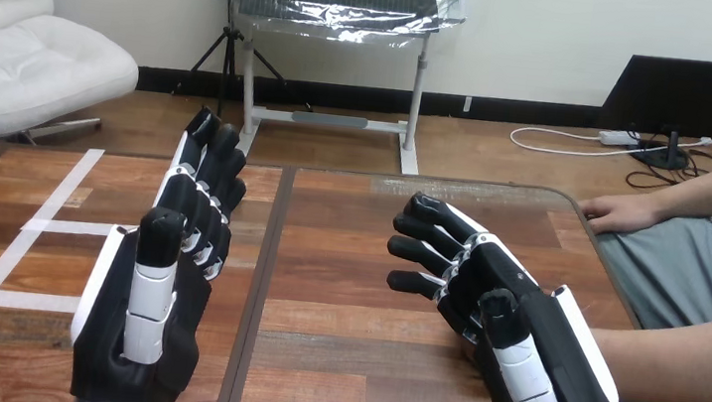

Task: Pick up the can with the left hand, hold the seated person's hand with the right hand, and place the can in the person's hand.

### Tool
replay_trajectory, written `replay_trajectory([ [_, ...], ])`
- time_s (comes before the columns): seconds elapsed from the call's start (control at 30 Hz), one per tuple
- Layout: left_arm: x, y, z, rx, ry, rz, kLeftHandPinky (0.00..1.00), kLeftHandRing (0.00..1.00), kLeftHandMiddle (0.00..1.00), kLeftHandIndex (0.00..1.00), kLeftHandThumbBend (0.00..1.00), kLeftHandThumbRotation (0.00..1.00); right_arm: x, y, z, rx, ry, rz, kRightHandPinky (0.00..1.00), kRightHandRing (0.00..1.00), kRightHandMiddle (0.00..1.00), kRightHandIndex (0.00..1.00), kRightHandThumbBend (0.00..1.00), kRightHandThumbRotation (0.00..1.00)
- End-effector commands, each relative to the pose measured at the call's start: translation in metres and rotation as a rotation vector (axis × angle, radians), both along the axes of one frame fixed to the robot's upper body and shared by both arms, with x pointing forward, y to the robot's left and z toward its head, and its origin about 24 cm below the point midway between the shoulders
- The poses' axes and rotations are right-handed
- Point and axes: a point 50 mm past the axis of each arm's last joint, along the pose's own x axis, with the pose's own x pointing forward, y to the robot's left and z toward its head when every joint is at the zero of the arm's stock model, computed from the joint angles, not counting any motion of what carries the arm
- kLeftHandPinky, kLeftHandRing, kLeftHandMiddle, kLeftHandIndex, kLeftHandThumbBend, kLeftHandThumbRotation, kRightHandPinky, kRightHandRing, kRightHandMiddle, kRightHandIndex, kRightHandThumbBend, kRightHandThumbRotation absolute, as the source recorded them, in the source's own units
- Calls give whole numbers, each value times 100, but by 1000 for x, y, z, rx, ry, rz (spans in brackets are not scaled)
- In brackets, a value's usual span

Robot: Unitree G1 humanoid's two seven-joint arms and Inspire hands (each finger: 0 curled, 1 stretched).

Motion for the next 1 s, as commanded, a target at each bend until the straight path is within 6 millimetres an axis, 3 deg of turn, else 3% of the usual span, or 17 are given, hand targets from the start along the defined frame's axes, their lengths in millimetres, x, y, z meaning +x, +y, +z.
replay_trajectory([
  [0.0, 6, -2, 12, 4, -61, -17, 100, 100, 100, 100, 72, 93, 6, 2, 13, 21, -78, 6, 76, 83, 85, 84, 92, 82],
  [0.97, 25, 21, 25, 184, -131, 66, 100, 100, 100, 100, 74, 92, 7, 2, 14, 19, -85, 4, 75, 82, 84, 84, 93, 82],
])
